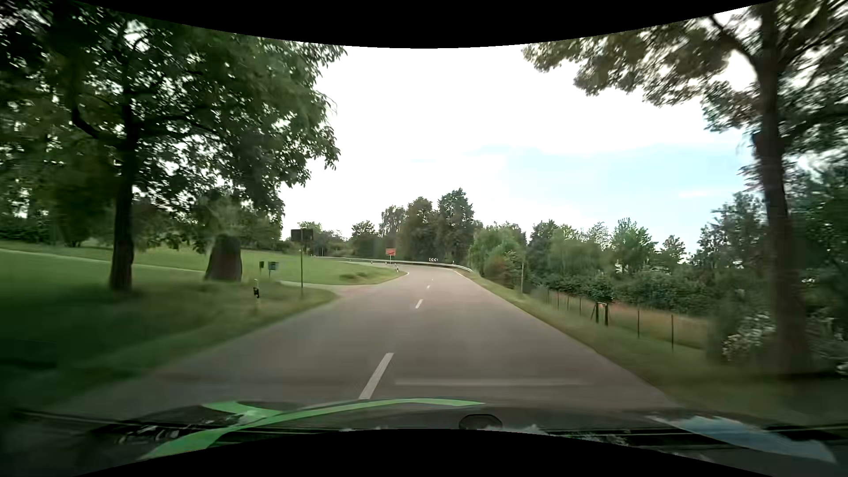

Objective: Follow the waypoints while adhering to traffic rules and regulations

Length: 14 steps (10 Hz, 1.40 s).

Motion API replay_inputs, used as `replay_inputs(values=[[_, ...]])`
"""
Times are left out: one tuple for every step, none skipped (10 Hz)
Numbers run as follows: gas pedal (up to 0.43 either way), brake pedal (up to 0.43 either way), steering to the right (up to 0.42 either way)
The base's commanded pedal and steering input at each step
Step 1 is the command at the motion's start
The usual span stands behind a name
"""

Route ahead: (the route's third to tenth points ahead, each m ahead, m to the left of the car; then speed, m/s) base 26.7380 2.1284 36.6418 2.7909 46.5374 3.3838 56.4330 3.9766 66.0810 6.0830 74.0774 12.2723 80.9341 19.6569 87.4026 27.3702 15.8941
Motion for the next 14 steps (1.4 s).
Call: replay_inputs(values=[[0.177,0.0,0.002],[0.15,0.0,0.002],[0.11,0.0,0.002],[0.087,0.0,0.003],[0.087,0.0,0.003],[0.079,0.0,0.003],[0.047,0.0,0.003],[0.047,0.0,0.002],[0.008,0.0,0.002],[0.0,0.0,0.002],[0.0,0.0,0.002],[0.0,0.0,0.002],[0.0,0.0,0.002],[0.0,0.0,0.001]])
